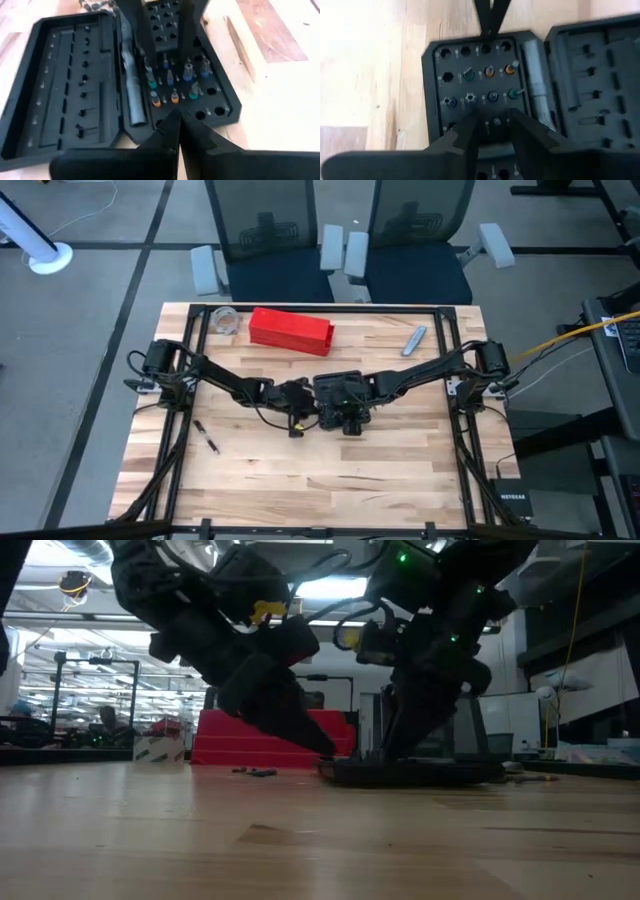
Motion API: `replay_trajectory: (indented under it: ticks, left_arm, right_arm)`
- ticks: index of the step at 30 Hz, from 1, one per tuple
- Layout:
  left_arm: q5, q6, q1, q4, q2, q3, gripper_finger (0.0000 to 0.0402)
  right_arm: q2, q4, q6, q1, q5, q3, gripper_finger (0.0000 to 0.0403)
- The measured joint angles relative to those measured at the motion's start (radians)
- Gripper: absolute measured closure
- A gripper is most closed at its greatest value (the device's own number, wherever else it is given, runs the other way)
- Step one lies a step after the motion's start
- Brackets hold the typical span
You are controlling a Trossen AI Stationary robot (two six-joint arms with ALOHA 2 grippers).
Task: Prefit tool cases
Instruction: Remove the screwdriver bit from the tool case
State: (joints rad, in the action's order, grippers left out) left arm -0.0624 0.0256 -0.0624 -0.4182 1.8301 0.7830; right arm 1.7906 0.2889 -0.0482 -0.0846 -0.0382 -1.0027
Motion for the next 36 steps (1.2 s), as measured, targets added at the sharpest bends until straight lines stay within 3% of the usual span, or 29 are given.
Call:
replay_trajectory:
  ticks: [7, 11, 13, 29, 36]
  left_arm:
    - [0.000, -0.012, 0.005, 0.004, 0.000, 0.000, 0.0401]
    - [0.000, -0.020, 0.005, -0.051, 0.000, 0.000, 0.0401]
    - [0.000, -0.023, 0.005, -0.046, 0.000, 0.016, 0.0402]
    - [0.000, 0.002, 0.005, -0.023, -0.007, 0.057, 0.0401]
    - [-0.001, 0.001, 0.006, 0.058, -0.047, 0.057, 0.0401]
  right_arm:
    - [0.011, 0.005, 0.003, 0.000, 0.002, -0.001, 0.0307]
    - [0.011, 0.004, 0.002, 0.000, 0.006, -0.001, 0.0377]
    - [0.011, 0.005, -0.010, 0.000, 0.011, -0.001, 0.0392]
    - [-0.010, 0.239, 0.003, 0.008, 0.029, -0.171, 0.0402]
    - [-0.152, 0.498, 0.004, 0.085, 0.174, -0.097, 0.0402]
